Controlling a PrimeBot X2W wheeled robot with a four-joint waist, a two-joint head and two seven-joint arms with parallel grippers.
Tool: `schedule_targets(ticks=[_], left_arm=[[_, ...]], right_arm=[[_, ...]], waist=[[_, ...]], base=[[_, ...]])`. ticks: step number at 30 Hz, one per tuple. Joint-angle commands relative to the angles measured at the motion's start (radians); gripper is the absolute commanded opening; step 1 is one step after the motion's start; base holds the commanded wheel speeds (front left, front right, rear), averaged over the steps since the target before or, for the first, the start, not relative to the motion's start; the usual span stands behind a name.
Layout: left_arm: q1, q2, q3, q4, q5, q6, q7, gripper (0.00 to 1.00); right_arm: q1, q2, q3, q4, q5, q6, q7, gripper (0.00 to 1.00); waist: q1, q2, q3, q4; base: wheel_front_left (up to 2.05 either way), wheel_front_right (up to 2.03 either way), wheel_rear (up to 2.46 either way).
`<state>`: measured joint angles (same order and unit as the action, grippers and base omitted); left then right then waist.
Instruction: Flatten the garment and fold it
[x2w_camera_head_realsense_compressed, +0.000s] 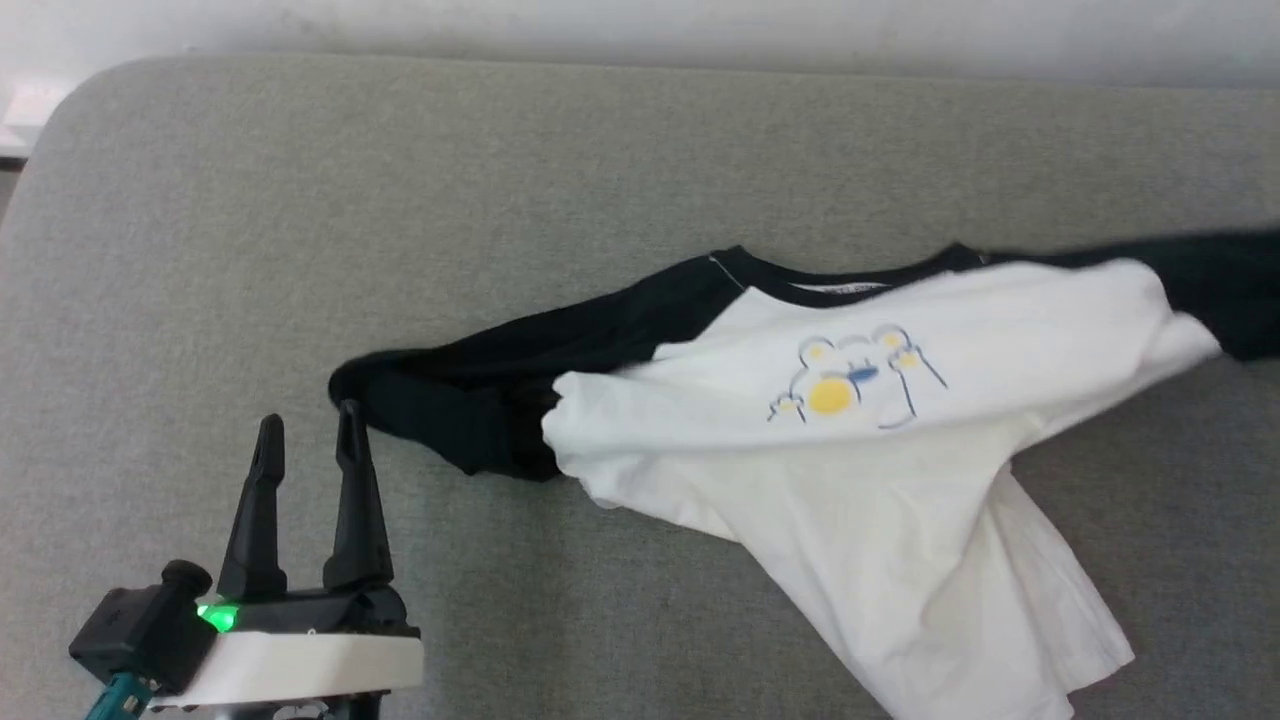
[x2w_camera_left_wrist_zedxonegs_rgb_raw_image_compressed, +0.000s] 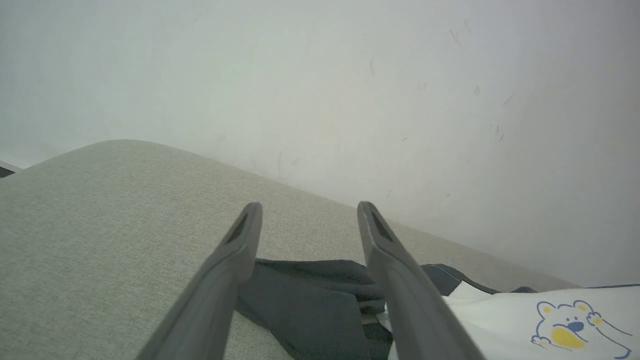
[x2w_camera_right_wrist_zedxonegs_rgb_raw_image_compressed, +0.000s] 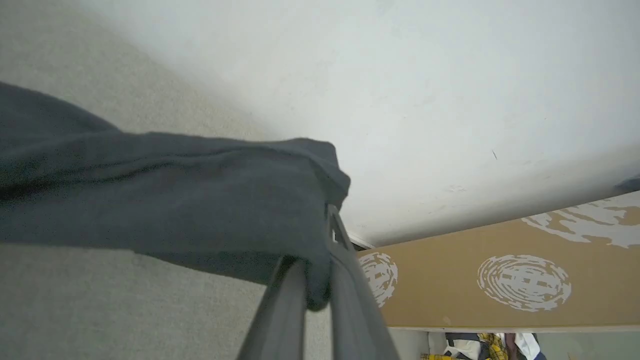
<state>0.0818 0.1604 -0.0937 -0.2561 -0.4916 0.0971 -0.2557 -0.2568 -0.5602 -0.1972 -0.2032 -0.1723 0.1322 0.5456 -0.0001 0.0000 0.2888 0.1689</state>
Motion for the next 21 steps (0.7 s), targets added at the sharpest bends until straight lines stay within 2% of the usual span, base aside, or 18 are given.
schedule_targets(ticks=[1, 3, 5, 6, 7, 8, 9, 15, 18, 21], left_arm=[[0.013, 0.000, -0.001, -0.003, 0.009, -0.001, 0.000, 1.00], [0.016, 0.002, -0.002, -0.005, 0.008, 0.001, 0.004, 1.00], [0.014, 0.004, -0.006, -0.004, 0.007, 0.000, 0.010, 1.00], [0.012, 0.004, -0.010, -0.004, 0.007, 0.000, 0.013, 1.00], [0.010, 0.004, -0.012, -0.004, 0.007, -0.001, 0.016, 1.00], [0.008, 0.005, -0.014, -0.004, 0.007, 0.000, 0.019, 1.00], [0.008, 0.005, -0.014, -0.004, 0.007, 0.000, 0.019, 1.00], [0.014, 0.015, -0.015, -0.003, 0.009, 0.008, 0.036, 1.00], [0.024, 0.019, -0.013, -0.009, 0.010, 0.013, 0.041, 1.00], [0.036, 0.022, -0.012, -0.019, 0.010, 0.018, 0.046, 1.00]], right_arm=[[0.088, -0.058, 0.005, 0.021, 0.011, -0.002, 0.047, 0.00], [0.164, -0.086, 0.000, 0.048, 0.034, -0.002, 0.078, 0.00], [0.226, -0.076, -0.021, 0.071, 0.057, -0.002, 0.086, 0.00], [0.250, -0.061, -0.032, 0.082, 0.062, -0.002, 0.083, 0.16], [0.267, -0.042, -0.041, 0.091, 0.064, -0.002, 0.075, 0.51], [0.278, -0.020, -0.049, 0.098, 0.066, -0.002, 0.069, 1.00], [0.278, -0.020, -0.049, 0.098, 0.066, -0.002, 0.069, 1.00], [0.219, 0.140, -0.077, 0.040, 0.128, -0.002, 0.045, 1.00], [0.177, 0.222, -0.065, -0.063, 0.205, -0.002, 0.074, 1.00], [0.177, 0.278, -0.014, -0.176, 0.282, -0.002, 0.142, 1.00]], waist=[[0.0001, 0.0000, -0.011, -0.015], [0.0001, 0.0000, -0.004, -0.012], [0.0001, 0.0000, 0.002, -0.006], [0.0001, 0.0000, 0.004, -0.002], [0.0001, 0.0000, 0.004, 0.001], [0.0001, 0.0000, 0.004, 0.003], [0.0001, 0.0000, 0.004, 0.003], [0.0001, 0.0000, -0.025, -0.003], [0.0001, 0.0000, -0.048, -0.011], [0.0001, 0.0000, -0.062, -0.019]], base=[[0.00, 0.00, 0.00], [0.00, 0.00, 0.00], [0.00, 0.00, 0.00], [0.00, 0.00, 0.00], [0.00, 0.00, 0.00], [0.00, 0.00, 0.00], [0.00, 0.00, 0.00], [0.00, 0.00, 0.00], [0.00, 0.00, 0.00], [0.00, 0.00, 0.00]])
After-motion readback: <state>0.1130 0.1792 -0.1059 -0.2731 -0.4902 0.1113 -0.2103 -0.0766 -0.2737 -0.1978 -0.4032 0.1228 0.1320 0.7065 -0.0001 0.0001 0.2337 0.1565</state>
